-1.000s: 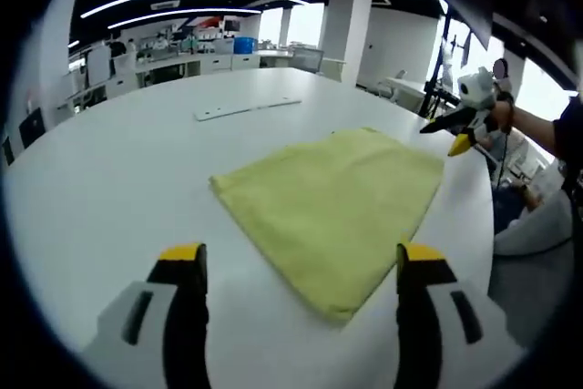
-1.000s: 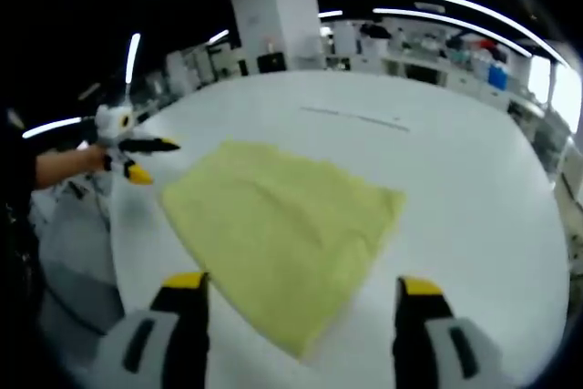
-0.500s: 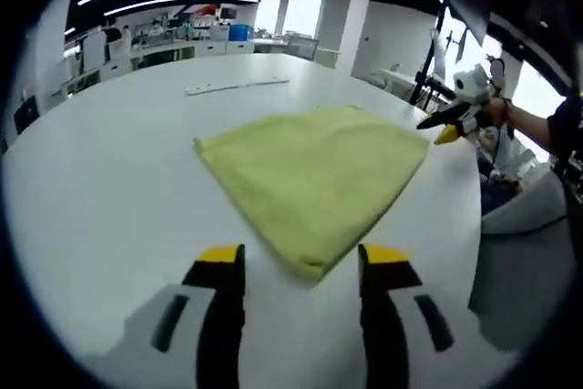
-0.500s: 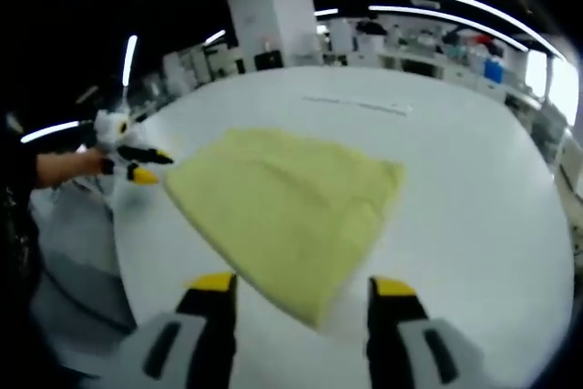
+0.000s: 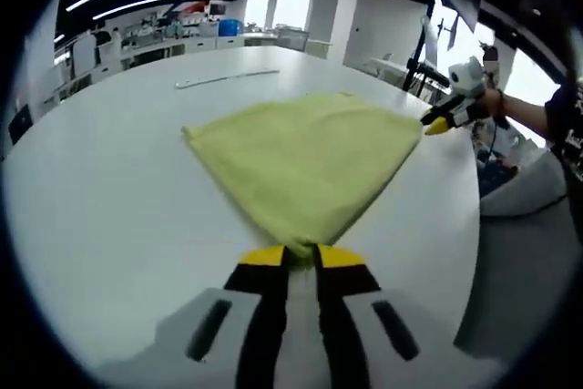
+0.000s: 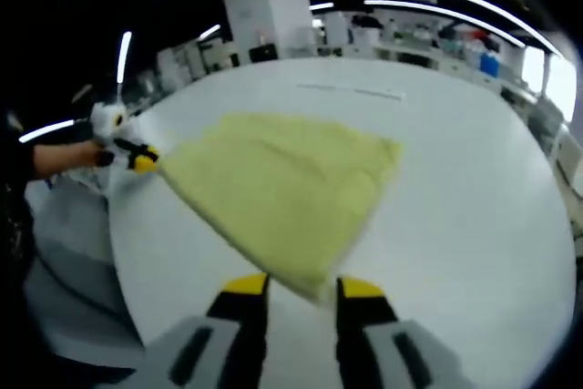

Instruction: Fold the garment on the visible template until the final outline fits inside the template.

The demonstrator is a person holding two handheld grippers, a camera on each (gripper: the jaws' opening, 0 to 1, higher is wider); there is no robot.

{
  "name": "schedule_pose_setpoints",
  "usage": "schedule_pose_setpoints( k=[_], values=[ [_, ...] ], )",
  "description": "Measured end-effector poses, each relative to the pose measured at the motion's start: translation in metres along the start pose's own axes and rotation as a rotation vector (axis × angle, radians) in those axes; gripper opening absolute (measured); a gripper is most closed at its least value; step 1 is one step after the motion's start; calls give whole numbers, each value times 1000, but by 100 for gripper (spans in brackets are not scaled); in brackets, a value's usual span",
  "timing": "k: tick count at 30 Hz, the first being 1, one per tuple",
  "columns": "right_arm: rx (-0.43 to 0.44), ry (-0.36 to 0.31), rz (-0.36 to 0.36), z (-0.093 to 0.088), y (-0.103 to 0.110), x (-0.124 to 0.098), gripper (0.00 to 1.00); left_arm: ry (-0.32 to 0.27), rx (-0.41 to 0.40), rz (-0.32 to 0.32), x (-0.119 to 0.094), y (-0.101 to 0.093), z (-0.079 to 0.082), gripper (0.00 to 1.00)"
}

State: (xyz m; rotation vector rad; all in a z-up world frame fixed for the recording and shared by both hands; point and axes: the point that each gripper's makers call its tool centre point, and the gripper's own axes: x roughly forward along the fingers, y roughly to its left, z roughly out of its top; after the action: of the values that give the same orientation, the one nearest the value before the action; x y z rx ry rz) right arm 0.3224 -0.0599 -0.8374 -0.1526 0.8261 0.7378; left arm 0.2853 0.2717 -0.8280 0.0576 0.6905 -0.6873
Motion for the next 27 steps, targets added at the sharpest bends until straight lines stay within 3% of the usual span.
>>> schedule_pose_setpoints(
  k=[9,18,27],
  values=[
    [-3,20,-16,-5,-4,2,0,24,14,-1,-3,3,-7,0],
    [-44,10,0,-4,-3,-1,0,37,34,6,-7,6,-8,0],
    [-48,15,13,-8,1,-7,0,60,68,-10,-9,-7,-13,0]
  ],
)
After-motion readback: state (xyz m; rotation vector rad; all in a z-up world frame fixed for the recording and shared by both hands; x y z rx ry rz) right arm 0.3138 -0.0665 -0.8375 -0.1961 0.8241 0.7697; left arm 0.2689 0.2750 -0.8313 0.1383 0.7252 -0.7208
